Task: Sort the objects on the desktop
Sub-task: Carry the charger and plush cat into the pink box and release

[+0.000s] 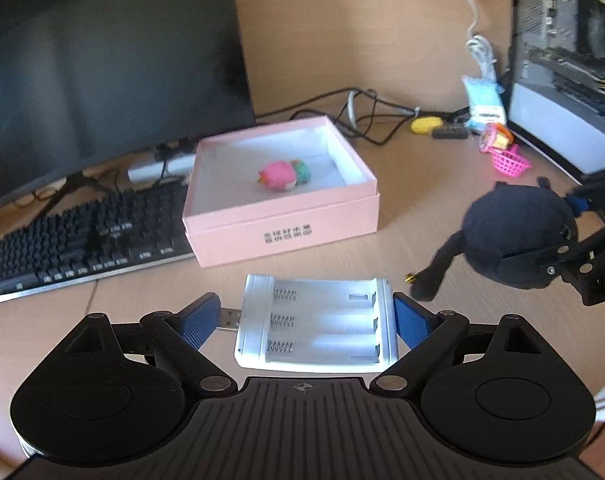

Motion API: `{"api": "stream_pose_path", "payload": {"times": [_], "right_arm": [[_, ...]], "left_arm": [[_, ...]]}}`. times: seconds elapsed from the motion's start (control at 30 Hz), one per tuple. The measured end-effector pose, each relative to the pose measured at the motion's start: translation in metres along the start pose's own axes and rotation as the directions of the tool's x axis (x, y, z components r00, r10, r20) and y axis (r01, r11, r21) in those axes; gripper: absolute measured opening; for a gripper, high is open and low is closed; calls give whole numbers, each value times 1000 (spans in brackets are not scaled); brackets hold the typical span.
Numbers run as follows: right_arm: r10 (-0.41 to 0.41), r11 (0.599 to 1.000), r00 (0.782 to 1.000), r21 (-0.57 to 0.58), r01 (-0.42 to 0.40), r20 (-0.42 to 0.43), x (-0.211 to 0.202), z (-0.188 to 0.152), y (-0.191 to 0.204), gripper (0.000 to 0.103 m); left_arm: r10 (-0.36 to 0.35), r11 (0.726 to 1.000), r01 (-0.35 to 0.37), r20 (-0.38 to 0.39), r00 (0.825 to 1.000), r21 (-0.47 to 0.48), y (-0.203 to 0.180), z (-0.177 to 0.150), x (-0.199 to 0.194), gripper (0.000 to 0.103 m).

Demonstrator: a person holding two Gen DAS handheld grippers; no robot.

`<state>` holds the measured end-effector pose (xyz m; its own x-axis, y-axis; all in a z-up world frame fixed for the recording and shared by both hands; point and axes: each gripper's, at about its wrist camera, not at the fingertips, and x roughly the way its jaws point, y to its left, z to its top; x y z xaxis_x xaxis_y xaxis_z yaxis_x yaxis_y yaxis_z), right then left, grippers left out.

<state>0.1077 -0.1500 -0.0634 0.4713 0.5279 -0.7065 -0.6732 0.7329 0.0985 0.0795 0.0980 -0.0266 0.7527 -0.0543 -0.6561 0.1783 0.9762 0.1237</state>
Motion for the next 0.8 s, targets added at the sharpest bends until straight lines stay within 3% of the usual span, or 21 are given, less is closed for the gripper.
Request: {"api": "stream_pose_path", "payload": {"times": [0.2, 0.33, 0.5, 0.57, 0.63, 0.67, 0.8], "right_arm": [[40, 999, 999, -13, -40, 24, -19, 15, 26, 65], [47, 998, 990, 28, -51, 131, -34, 50, 26, 65], [37, 982, 950, 164, -92, 311, -39, 121, 7, 65], [27, 971, 930, 210, -110, 366, -30, 150, -4, 75], [53, 955, 919, 250, -162, 391, -22, 171, -18, 87], [48, 948, 913, 271, -170, 405, -20, 178, -25, 87], [-16, 962, 900, 252, -105, 435, -28, 177, -42, 94]], "left_arm": [[-1, 999, -3, 96, 995, 40, 23, 14, -18, 94], [27, 999, -31, 196, 980, 17, 45, 45, -15, 94], [52, 998, -55, 311, 949, 2, 62, 96, 8, 95], [32, 999, -35, 352, 935, 2, 68, 115, 23, 100], [47, 999, -45, 350, 935, -14, 75, 127, 38, 101], [61, 998, -55, 339, 939, -28, 78, 129, 43, 101], [100, 993, -79, 253, 962, -89, 84, 108, 56, 103]]}}
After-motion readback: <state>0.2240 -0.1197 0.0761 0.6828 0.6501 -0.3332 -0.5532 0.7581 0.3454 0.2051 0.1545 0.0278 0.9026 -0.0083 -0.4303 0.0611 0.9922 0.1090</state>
